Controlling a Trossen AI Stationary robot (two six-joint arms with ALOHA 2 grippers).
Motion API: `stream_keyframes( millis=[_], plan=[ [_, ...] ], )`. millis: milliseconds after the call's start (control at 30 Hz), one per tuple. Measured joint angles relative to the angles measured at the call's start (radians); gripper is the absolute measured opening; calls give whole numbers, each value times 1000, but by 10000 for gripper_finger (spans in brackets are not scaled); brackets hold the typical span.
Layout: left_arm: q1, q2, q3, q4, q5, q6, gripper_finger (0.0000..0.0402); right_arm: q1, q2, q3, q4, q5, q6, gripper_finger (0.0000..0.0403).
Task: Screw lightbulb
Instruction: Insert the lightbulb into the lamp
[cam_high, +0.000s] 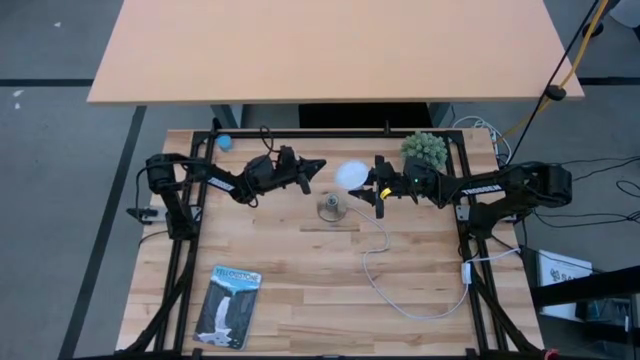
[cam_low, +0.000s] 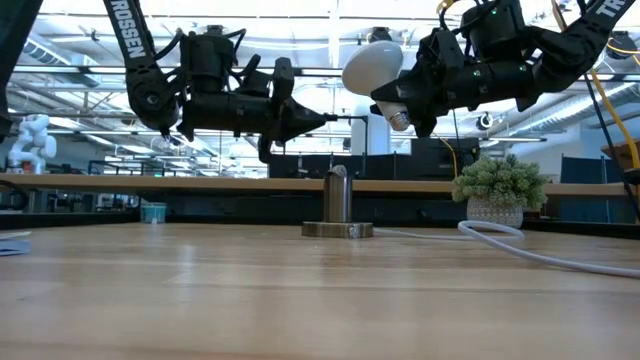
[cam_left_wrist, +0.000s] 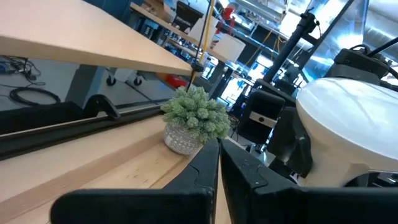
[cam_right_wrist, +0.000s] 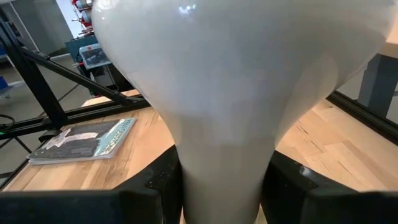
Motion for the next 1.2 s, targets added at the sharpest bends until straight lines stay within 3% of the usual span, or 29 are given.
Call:
stream_keyframes(
  millis=[233, 367, 967, 1200],
  plan=[
    [0, 0, 0, 9, 1, -30, 21, 0, 0, 0, 0, 0, 0, 157],
    [16, -3, 0, 130, -14, -70, 21, 0, 0, 0, 0, 0, 0, 157],
    [5, -1, 0, 111, -18, -64, 21, 0, 0, 0, 0, 0, 0, 157],
    [-2, 0, 0, 75, 92, -15, 21, 0, 0, 0, -6, 0, 0, 157]
  ],
)
